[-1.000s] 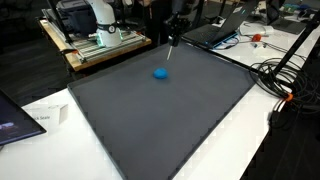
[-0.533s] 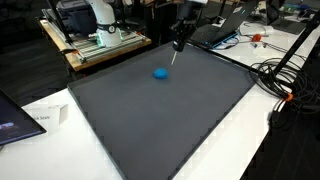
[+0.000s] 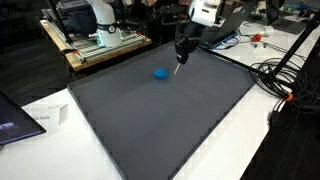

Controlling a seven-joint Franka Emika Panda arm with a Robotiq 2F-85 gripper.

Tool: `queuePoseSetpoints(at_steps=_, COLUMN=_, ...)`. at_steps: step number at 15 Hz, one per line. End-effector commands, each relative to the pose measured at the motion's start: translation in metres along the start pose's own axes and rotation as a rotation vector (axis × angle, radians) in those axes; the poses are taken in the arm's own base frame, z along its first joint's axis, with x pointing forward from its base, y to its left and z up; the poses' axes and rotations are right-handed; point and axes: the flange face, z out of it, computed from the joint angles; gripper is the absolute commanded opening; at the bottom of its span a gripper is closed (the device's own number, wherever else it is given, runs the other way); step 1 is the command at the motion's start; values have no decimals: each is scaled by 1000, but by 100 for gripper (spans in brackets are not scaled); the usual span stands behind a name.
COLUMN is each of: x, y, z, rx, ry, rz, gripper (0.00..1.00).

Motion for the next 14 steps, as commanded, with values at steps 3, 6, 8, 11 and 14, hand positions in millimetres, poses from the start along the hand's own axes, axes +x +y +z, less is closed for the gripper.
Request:
queuePoseSetpoints(at_steps=3, x=22, y=-9, z=15, rx=3, ry=-54, rz=2, gripper=3)
queuePoseSetpoints(at_steps=6, x=28, y=-14, z=26, rx=-5, ry=-80, rz=3, gripper=3)
queuePoseSetpoints(at_steps=8, x=31, y=-18, z=34, rx=-16, ry=-97, rz=7, gripper=3)
queuePoseSetpoints(at_steps=11, x=31, y=-28, z=46, rx=-33, ry=-127, rz=4, gripper=3)
queuePoseSetpoints(at_steps=14, x=29, y=-42, z=55, rx=-66, ry=-146, rz=9, gripper=3)
